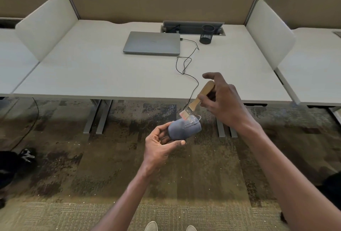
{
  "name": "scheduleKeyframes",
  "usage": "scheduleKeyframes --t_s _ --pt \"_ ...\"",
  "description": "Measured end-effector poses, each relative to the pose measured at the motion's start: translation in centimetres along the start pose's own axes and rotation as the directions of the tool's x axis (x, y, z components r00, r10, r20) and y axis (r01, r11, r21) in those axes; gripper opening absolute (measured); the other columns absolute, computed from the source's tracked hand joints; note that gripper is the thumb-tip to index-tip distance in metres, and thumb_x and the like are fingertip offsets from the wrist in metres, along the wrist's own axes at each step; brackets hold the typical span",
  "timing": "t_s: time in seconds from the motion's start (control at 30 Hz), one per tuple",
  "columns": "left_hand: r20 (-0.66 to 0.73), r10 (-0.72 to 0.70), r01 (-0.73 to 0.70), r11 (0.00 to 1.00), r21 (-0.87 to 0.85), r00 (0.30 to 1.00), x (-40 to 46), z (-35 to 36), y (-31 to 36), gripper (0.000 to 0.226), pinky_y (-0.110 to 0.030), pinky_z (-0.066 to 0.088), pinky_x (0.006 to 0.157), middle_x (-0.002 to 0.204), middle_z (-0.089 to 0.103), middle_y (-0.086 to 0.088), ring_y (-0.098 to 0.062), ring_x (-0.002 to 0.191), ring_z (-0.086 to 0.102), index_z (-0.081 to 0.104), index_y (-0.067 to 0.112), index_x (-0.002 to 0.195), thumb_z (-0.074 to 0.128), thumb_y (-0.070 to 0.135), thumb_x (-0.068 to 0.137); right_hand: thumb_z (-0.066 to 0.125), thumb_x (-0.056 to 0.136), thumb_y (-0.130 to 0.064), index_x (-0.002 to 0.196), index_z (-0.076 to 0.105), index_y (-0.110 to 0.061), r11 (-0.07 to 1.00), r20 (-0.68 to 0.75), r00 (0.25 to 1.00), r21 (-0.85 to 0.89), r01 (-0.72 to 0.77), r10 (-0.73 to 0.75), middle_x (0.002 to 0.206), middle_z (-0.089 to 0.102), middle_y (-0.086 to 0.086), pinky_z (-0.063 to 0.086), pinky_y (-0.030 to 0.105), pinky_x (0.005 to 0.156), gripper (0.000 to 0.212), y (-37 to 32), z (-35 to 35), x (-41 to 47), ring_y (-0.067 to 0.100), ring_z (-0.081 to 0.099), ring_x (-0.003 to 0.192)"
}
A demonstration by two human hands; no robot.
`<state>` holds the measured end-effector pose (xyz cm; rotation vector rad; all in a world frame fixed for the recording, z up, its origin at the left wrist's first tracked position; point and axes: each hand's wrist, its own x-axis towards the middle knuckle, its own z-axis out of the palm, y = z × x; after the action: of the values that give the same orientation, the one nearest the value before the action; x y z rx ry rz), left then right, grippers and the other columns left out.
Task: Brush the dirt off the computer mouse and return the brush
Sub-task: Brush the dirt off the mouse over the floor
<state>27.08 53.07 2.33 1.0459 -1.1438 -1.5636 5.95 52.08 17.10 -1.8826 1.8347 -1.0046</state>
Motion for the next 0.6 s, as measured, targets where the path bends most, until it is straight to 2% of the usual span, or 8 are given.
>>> scheduleKeyframes --t_s 0.07,0.13,0.2,0.33,0.47,0.6 --pt "0.006 0.004 -0.004 1.0 -0.005 1.0 0.0 0.1 0.1 0.072 -0.024 0.061 0.083 0.114 0.079 0.001 -0.019 0.108 0.076 0.067 0.015 0.122 0.094 0.005 0.056 0.073 0.092 -0.015 0.132 0.048 -0.013 1.0 0.002 1.0 0.029 -0.005 0.005 0.082 0.071 0.001 0.061 0.039 0.073 0.047 -0.2 0.3 0.1 0.017 0.074 0.074" --pt "0.015 0.012 -0.012 1.0 0.002 1.0 0.0 0.2 0.1 0.071 -0.024 0.061 0.083 0.115 0.079 0.001 -0.019 0.108 0.076 0.068 0.018 0.121 0.095 0.006 0.056 0.072 0.092 -0.015 0.128 0.051 -0.013 0.999 0.021 1.0 0.048 -0.006 0.005 0.083 0.071 0.006 0.061 0.045 0.073 0.042 -0.4 0.6 0.4 0.024 0.073 0.075" --pt "0.022 0.015 -0.015 1.0 0.009 1.0 -0.1 0.3 0.0 0.07 -0.024 0.062 0.083 0.115 0.079 0.0 -0.019 0.108 0.076 0.069 0.021 0.12 0.096 0.003 0.058 0.07 0.093 -0.014 0.133 0.051 -0.013 0.999 0.05 0.999 0.042 0.001 -0.004 0.081 0.07 0.01 0.06 0.049 0.073 0.044 -0.6 1.0 0.6 0.029 0.072 0.074" --pt "0.045 0.012 -0.013 1.0 0.023 0.999 -0.1 0.0 -0.4 0.071 -0.028 0.062 0.085 0.119 0.078 -0.004 -0.023 0.112 0.075 0.069 0.02 0.123 0.096 -0.001 0.062 0.067 0.094 -0.016 0.147 0.042 -0.013 0.997 0.104 0.995 -0.072 0.015 -0.008 0.077 0.067 0.008 0.056 0.046 0.073 0.059 -0.5 1.5 1.4 0.026 0.065 0.069" --pt "0.044 0.018 -0.019 0.999 0.027 0.999 -0.4 -0.1 -0.4 0.074 -0.028 0.062 0.086 0.121 0.077 -0.004 -0.023 0.113 0.074 0.069 0.021 0.123 0.099 0.012 0.057 0.064 0.095 -0.014 0.152 0.035 -0.012 0.993 0.14 0.99 -0.12 -0.014 0.031 0.087 0.069 0.011 0.056 0.046 0.081 0.064 0.0 1.1 2.1 0.031 0.067 0.08" --pt "0.032 0.023 -0.024 1.0 0.012 0.999 -0.4 -0.3 -0.3 0.075 -0.027 0.062 0.086 0.12 0.077 -0.004 -0.022 0.112 0.075 0.069 0.022 0.122 0.099 0.017 0.054 0.062 0.096 -0.013 0.154 0.032 -0.011 0.987 0.113 0.993 -0.159 -0.025 0.044 0.088 0.065 0.013 0.055 0.044 0.074 0.066 0.4 0.5 2.3 0.034 0.063 0.078"
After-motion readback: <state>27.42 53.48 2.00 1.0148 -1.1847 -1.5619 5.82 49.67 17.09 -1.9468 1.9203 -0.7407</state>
